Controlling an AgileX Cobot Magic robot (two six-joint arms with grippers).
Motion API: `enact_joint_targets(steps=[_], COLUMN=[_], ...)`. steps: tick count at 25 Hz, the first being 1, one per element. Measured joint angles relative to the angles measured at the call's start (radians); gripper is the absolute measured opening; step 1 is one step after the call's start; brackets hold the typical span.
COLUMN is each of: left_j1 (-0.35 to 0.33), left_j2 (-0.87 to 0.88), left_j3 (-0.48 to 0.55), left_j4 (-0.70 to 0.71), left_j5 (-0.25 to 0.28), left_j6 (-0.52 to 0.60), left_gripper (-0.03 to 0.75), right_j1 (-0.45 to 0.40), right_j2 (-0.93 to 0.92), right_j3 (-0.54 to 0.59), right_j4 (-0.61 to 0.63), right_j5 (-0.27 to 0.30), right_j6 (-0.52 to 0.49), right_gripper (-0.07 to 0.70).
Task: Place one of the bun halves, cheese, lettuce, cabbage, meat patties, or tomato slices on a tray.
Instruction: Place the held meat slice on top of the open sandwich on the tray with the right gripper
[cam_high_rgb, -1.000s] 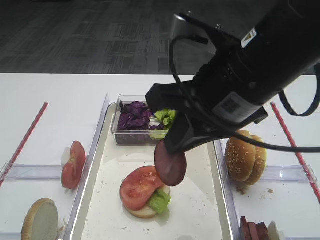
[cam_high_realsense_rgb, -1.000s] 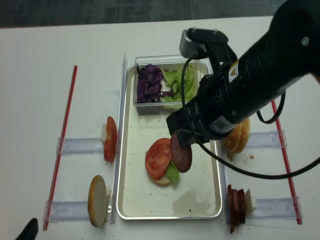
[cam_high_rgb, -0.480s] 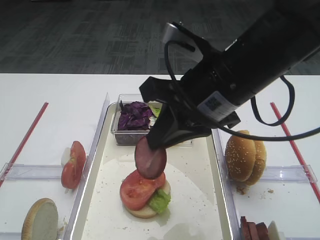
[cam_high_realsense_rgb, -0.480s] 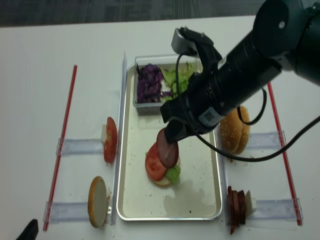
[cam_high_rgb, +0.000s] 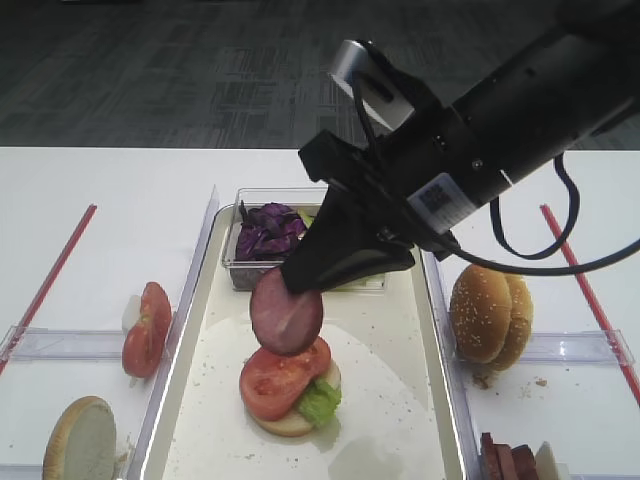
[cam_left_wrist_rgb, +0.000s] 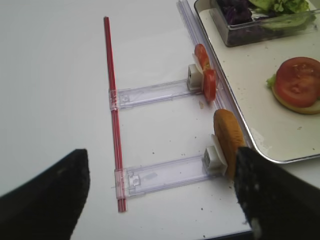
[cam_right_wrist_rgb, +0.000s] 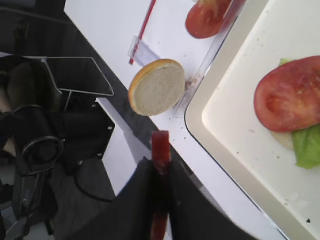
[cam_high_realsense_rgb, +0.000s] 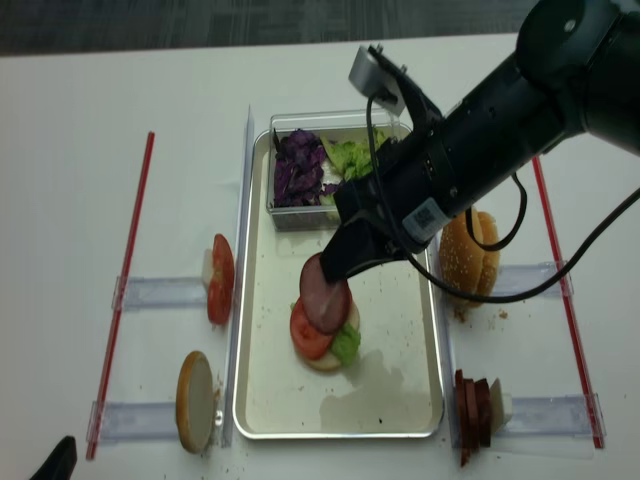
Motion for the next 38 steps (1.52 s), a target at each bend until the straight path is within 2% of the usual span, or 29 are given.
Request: enact_joint_targets(steps=[5,8,14,20,26,38], left_j1=[0.0,0.0,0.0,0.0,0.0,0.0], left_j2=[0.0,0.0,0.0,0.0,0.0,0.0], left_j3=[0.0,0.0,0.0,0.0,0.0,0.0], left_j4=[0.0,0.0,0.0,0.0,0.0,0.0], left_j5=[0.0,0.0,0.0,0.0,0.0,0.0], left_j6=[0.0,0.0,0.0,0.0,0.0,0.0], left_gripper=[0.545,0.545,0.545,0.545,0.545,0.545], right_j1=[0.0,0.0,0.0,0.0,0.0,-0.058], right_j2=[0.014,0.014,0.014,0.014,0.034,0.169], right_j3=[0.0,0.049,0.186,0.219,0.279,0.29], right_j4=[0.015,0.044,0.238,0.285,0.377,0.494], right_j5=[0.012,0.01,0.004,-0.046,-0.066,-0.056], right_j6=[-0.017,-0.048,-0.228,-0.284,-0.381,-0.484], right_gripper=[0.106,0.106,0.106,0.106,0.106,0.106])
